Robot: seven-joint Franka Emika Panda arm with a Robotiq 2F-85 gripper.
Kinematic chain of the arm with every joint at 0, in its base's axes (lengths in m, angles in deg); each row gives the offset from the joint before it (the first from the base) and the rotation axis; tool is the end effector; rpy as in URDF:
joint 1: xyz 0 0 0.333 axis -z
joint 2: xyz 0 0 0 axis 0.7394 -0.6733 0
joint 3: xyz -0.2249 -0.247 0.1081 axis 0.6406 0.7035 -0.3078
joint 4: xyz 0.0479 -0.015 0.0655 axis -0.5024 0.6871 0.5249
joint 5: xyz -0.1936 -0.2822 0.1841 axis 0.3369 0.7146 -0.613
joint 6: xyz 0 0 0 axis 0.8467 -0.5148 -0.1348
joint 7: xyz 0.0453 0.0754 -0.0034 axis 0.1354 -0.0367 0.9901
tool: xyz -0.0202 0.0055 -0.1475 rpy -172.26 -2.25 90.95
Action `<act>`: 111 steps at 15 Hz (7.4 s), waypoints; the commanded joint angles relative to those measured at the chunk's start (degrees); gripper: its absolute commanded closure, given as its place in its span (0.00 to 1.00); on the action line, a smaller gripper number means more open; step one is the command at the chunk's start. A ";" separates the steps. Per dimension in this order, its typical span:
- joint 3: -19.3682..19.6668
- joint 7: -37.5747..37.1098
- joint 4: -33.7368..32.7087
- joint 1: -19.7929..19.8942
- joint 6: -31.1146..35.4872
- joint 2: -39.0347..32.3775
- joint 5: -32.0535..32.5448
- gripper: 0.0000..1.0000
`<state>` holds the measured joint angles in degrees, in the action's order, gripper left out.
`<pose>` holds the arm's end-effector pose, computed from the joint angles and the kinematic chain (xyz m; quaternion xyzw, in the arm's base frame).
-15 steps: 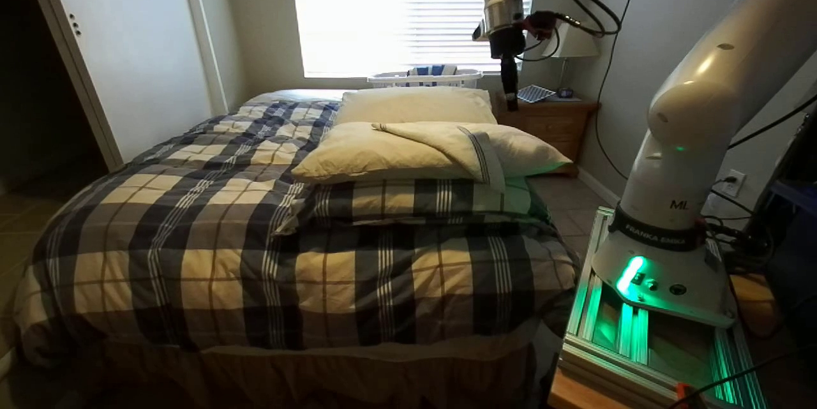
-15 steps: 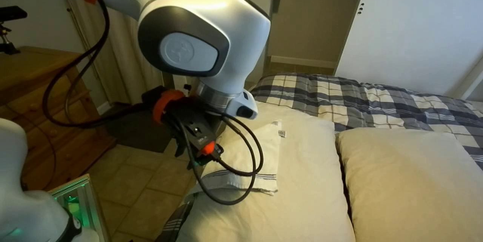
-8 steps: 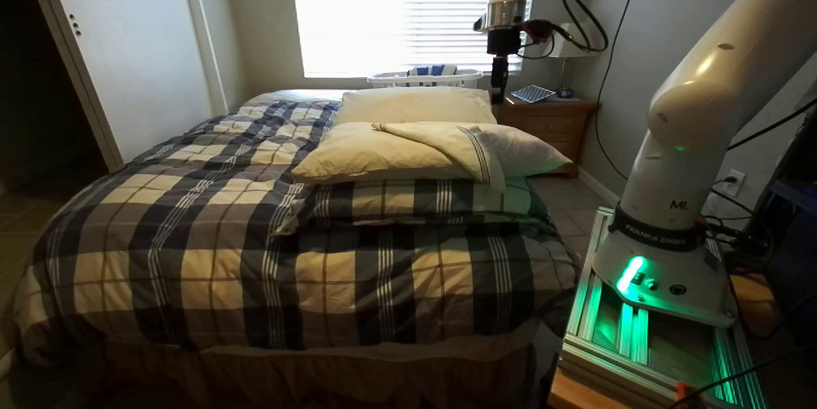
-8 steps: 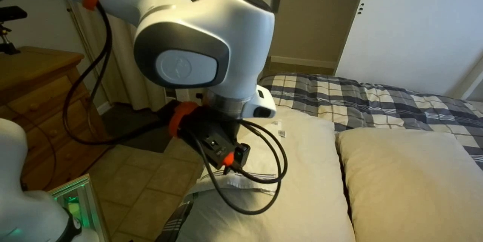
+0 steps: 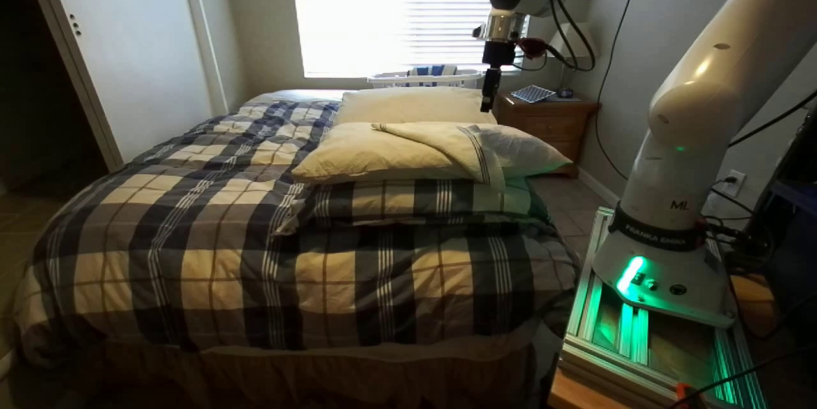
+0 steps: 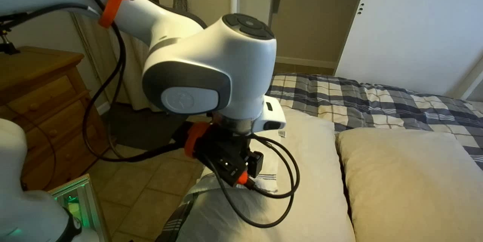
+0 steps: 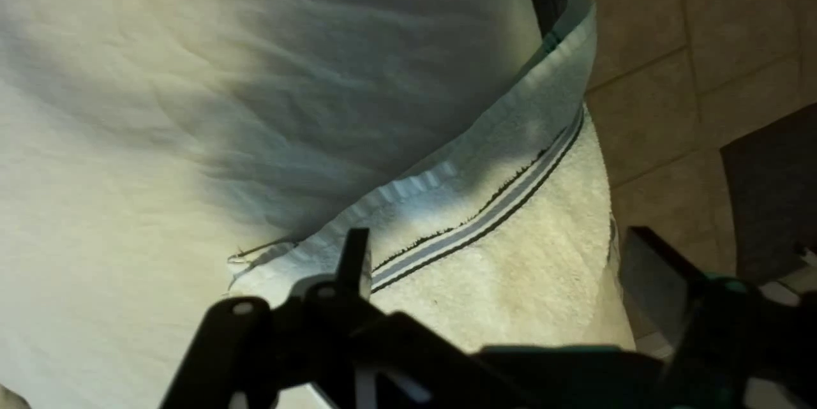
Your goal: Unfold the towel on the pillow
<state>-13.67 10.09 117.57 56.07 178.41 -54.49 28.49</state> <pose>0.3718 -0.1936 0.3867 -0.9905 -0.1143 -0.0318 0.0691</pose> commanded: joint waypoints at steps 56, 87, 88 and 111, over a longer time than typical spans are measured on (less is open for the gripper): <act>-5.45 10.33 -15.91 8.83 9.34 -24.89 -11.58 0.80; -10.84 -10.83 -20.45 0.21 -16.31 -15.01 -26.38 0.99; -11.08 -10.94 -20.35 -0.14 -16.81 -15.07 -27.26 0.99; -7.09 -5.75 -18.54 2.64 -8.37 -14.40 -19.26 0.00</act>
<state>-22.18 1.31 97.99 57.16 166.90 -69.04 4.83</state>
